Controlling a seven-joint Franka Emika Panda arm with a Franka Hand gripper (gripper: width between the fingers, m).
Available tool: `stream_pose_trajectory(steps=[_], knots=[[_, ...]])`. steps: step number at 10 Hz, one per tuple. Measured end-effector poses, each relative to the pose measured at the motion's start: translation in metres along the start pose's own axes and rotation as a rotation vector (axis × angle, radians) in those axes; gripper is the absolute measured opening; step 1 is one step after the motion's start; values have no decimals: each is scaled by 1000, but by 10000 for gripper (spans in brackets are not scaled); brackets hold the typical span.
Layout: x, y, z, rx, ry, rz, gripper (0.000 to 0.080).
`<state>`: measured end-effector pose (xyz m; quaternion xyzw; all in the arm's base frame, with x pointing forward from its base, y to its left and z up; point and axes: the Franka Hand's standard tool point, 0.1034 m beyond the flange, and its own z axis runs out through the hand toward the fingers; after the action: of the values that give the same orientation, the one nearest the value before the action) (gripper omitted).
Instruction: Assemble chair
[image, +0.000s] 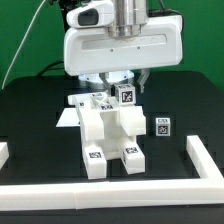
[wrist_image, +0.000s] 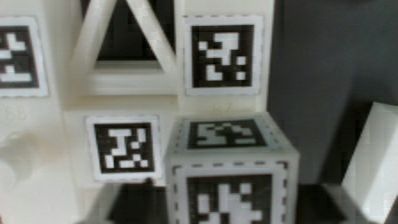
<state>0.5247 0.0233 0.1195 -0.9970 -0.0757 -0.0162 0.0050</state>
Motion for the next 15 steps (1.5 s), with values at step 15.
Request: stream_pose_trajectory(steps=[15], knots=[[9,1,1,58,36,858,491]])
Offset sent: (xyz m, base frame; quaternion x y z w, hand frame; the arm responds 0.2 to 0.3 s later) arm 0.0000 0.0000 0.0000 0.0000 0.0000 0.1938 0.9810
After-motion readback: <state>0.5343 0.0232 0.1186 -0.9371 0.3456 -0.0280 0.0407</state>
